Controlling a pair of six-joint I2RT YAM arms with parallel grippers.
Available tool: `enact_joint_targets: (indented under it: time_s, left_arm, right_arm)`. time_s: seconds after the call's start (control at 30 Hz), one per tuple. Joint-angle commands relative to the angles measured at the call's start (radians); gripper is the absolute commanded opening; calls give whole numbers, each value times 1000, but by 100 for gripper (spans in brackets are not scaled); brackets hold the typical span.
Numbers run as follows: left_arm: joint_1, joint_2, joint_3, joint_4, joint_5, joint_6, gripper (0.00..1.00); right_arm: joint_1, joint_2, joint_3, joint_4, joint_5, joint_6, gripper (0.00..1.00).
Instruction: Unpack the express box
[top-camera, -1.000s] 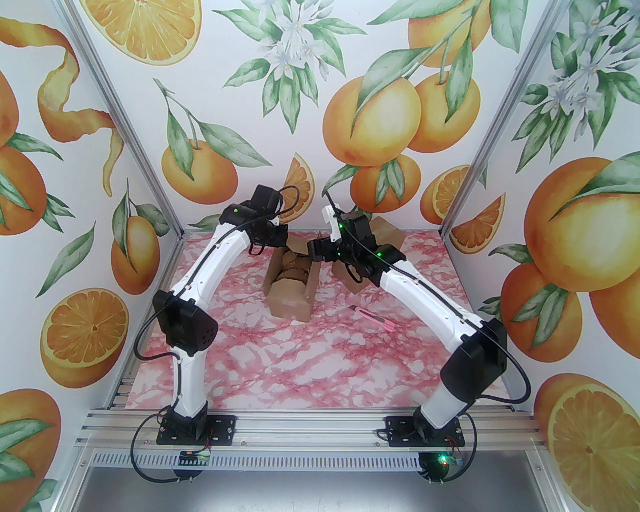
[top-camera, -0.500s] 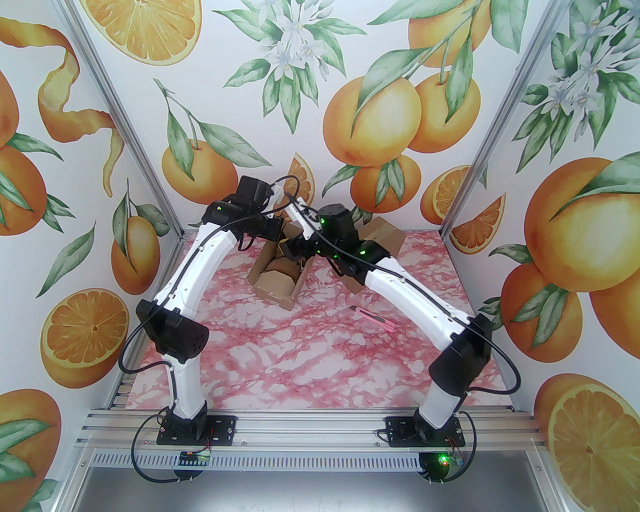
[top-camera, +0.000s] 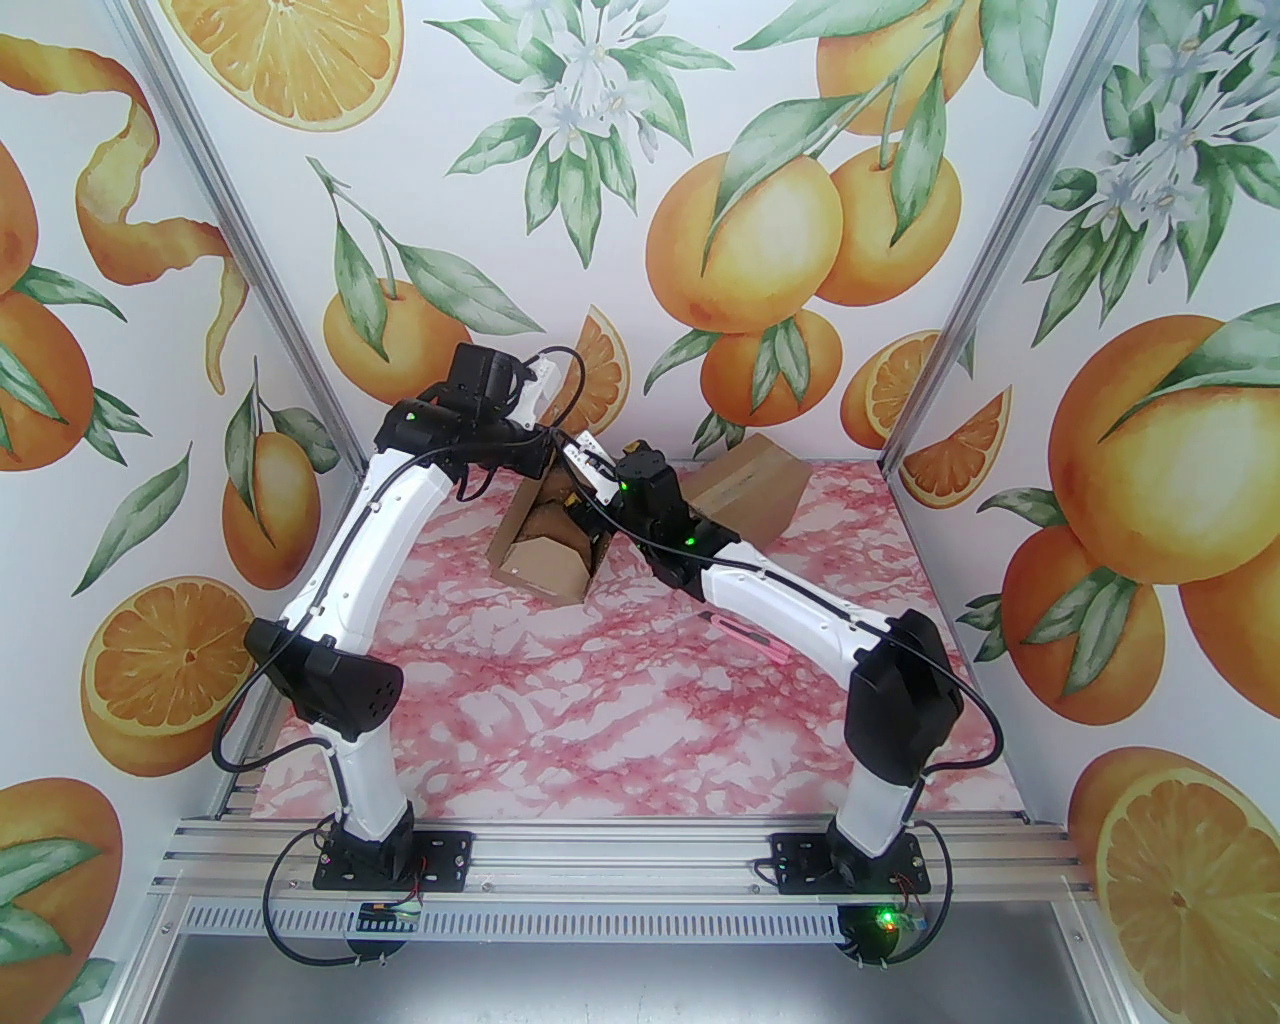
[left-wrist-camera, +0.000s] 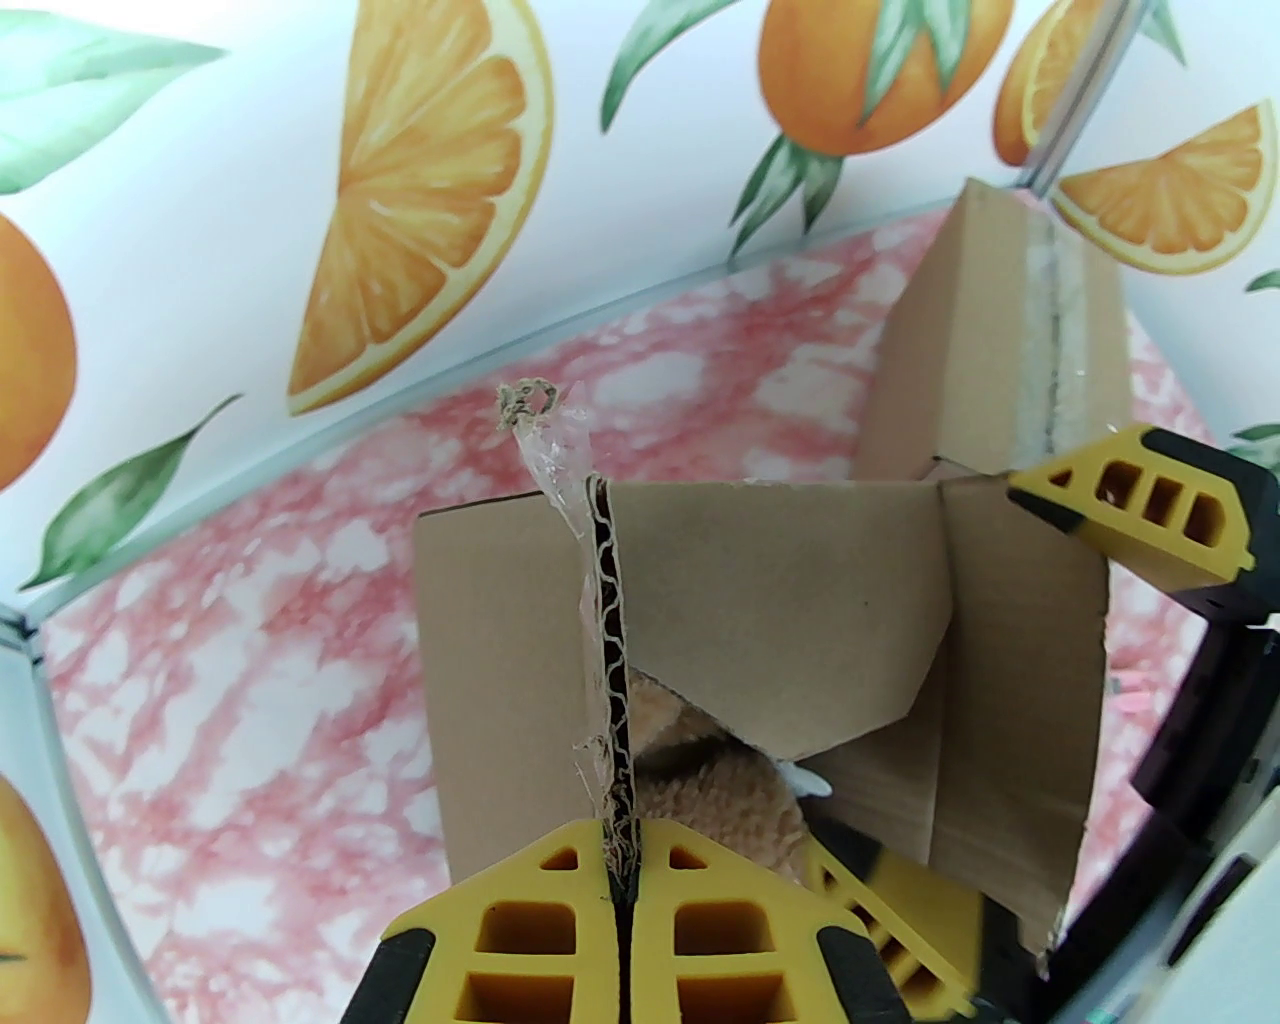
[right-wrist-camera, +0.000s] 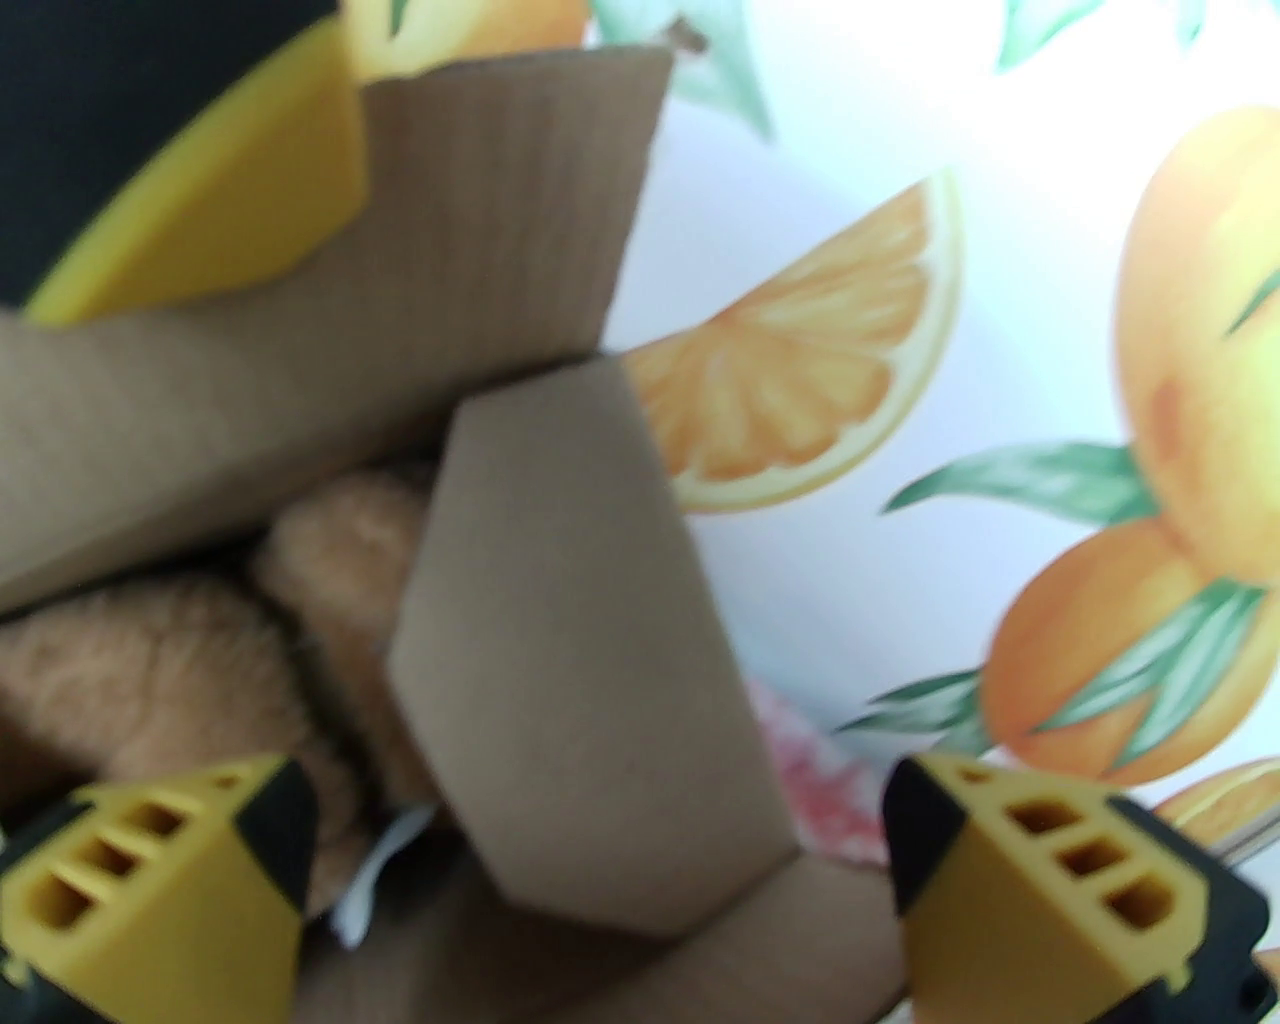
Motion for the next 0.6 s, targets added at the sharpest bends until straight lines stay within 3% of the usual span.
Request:
enact_joint_targets:
  time_s: [0.0, 0.17, 0.43, 0.57]
  left_arm:
    - [-6, -59, -2, 21, 63, 22, 0]
    - [-5, -68, -40, 11, 46, 44, 0]
    - [-5, -85, -109, 28, 11, 74, 0]
    - [-4, -80, -115, 35, 12, 76, 0]
  right_arm:
    - [10, 60, -12, 150, 138, -134, 100]
    - [-17, 66, 18, 165, 204, -83, 100]
    - [-150, -20, 13, 80, -18, 342, 97]
    - [-175, 6, 45, 45, -66, 403, 96]
